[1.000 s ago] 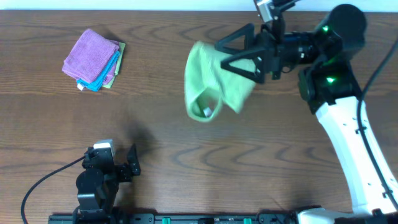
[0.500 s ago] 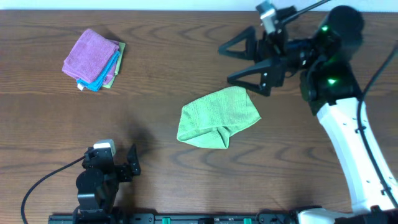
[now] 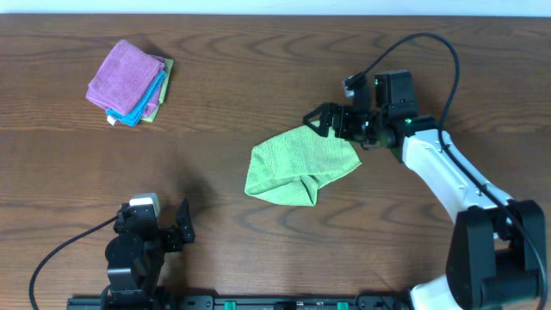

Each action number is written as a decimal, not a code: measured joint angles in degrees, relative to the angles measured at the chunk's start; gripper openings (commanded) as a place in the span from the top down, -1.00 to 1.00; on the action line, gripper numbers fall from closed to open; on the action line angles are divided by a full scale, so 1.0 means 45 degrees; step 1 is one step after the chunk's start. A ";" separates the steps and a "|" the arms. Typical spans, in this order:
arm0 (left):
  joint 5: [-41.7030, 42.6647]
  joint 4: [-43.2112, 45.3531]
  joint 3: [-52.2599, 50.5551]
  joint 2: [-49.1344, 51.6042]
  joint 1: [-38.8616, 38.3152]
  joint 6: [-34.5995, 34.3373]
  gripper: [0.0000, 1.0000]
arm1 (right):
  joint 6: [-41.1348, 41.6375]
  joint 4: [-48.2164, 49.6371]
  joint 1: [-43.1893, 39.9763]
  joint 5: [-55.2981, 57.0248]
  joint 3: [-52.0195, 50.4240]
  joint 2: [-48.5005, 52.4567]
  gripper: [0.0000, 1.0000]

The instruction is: Fold the cloth

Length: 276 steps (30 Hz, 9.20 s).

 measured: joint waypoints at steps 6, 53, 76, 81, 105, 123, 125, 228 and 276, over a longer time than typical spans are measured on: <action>0.0000 0.0005 0.0000 0.0000 0.0000 0.0000 -0.91 | -0.0486 -0.3079 -0.0068 0.2900 0.1821 -0.0860 -0.98; 0.0000 0.0000 0.0000 0.0000 0.0000 0.0000 -0.91 | -0.1248 -0.1501 0.1428 0.4779 -0.2273 -0.0500 -0.14; 0.0000 0.0005 0.0000 0.0000 0.0000 0.0000 -0.91 | -0.0903 -0.0563 0.1443 0.5979 -0.2283 0.0743 0.41; 0.0000 0.0000 0.0000 0.0000 0.0000 0.0000 -0.91 | -0.0714 -0.0534 0.1443 0.5935 -0.2283 0.0777 0.64; 0.0000 0.0000 0.0000 0.0000 0.0000 0.0000 -0.91 | -0.0520 -0.1700 0.1443 0.5391 -0.1564 0.0933 0.48; 0.0000 0.0000 0.0000 0.0000 0.0000 0.0000 -0.91 | -0.0476 -0.2317 0.1447 0.5387 -0.1433 0.0937 0.59; 0.0000 0.0000 0.0000 0.0000 0.0000 0.0000 -0.91 | -0.0476 -0.2555 0.1443 0.5387 -0.1200 0.0937 0.73; 0.0000 0.0000 0.0000 0.0000 0.0000 0.0000 -0.91 | 0.4779 -0.1831 0.0350 1.1608 0.1195 0.3672 0.97; 0.5882 0.0228 0.0107 0.0000 0.0015 -0.7834 -0.91 | 0.3997 -1.6155 0.3065 0.6727 0.2200 -1.3197 -0.18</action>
